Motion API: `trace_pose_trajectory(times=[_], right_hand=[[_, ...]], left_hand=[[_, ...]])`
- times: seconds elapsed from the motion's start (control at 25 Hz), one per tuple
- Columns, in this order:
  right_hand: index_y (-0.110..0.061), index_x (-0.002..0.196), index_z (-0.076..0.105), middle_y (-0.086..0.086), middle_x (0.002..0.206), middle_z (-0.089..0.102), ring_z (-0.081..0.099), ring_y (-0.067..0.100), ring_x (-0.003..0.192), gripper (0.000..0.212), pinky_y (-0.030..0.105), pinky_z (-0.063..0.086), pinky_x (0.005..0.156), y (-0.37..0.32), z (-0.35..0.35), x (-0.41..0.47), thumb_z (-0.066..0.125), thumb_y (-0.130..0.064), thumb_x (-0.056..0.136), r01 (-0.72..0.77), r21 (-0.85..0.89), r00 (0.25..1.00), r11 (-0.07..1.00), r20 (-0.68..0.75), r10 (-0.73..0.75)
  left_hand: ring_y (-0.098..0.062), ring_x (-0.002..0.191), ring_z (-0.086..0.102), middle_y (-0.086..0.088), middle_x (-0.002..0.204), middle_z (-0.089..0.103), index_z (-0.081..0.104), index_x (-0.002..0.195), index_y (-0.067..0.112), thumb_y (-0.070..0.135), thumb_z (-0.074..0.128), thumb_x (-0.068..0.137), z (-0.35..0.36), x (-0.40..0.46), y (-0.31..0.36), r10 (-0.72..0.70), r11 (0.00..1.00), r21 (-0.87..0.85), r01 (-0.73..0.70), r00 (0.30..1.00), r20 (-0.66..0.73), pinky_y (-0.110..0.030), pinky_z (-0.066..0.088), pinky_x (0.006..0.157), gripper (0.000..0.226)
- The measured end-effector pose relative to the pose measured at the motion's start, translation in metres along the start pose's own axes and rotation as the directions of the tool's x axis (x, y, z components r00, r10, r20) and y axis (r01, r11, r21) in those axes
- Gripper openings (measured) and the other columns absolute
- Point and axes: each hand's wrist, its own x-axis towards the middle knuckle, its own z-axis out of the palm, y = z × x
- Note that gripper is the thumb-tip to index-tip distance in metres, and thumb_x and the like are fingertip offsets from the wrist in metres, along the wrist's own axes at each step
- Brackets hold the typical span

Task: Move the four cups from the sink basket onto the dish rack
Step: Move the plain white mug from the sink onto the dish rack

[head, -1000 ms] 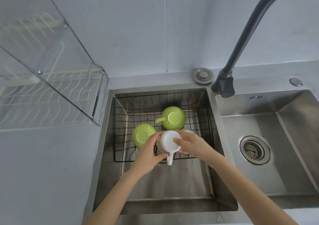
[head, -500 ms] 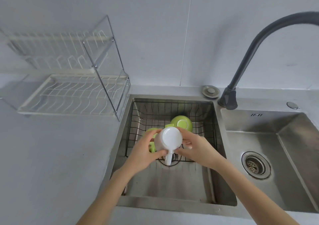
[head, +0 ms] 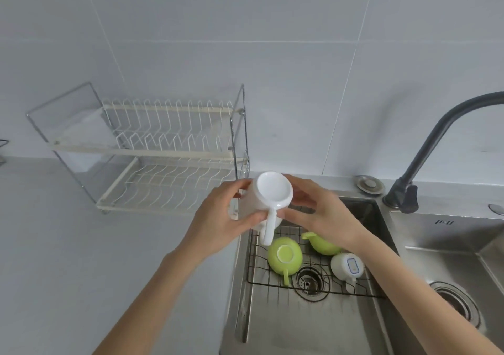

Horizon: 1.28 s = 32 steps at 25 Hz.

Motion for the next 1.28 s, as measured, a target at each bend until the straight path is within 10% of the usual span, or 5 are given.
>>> trace_pose_trajectory(times=[0.52, 0.76, 1.28], right_hand=[[-0.023, 0.128, 0.052, 0.001, 0.118, 0.065, 0.063, 0.016, 0.105, 0.049, 0.029, 0.05, 0.096, -0.097, 0.038, 0.092, 0.066, -0.025, 0.082, 0.086, -0.068, 0.987, 0.994, -0.129, -0.094], [-0.021, 0.129, 0.049, -0.006, 0.112, 0.058, 0.062, 0.012, 0.093, 0.051, 0.018, 0.049, 0.086, -0.141, 0.026, 0.154, 0.067, -0.024, 0.082, 0.118, -0.313, 0.987, 0.942, -0.068, -0.146], [-0.018, 0.138, 0.035, 0.006, 0.134, 0.053, 0.049, 0.024, 0.122, 0.065, 0.036, 0.042, 0.098, -0.105, 0.036, 0.264, 0.064, -0.033, 0.083, 0.019, -0.745, 0.969, 0.667, 0.178, 0.171]], left_hand=[[0.02, 0.08, 0.053, 0.035, 0.094, 0.05, 0.049, 0.101, 0.036, 0.062, 0.056, 0.054, -0.127, 0.053, -0.017, 0.142, 0.988, -0.038, -0.148, 0.981, -0.129, -0.001, 0.041, 0.064, 0.054], [-0.005, 0.093, 0.053, 0.016, 0.105, 0.053, 0.053, 0.119, 0.014, 0.029, 0.068, 0.077, -0.166, 0.105, -0.028, 0.18, 0.983, 0.041, -0.176, 0.972, -0.15, -0.008, 0.04, 0.07, 0.047], [-0.019, 0.091, 0.062, -0.006, 0.125, 0.058, 0.044, 0.126, 0.018, 0.027, 0.073, 0.072, -0.149, 0.198, -0.099, -0.031, 0.999, 0.032, 0.025, 0.979, 0.201, -0.024, 0.043, 0.078, 0.062]])
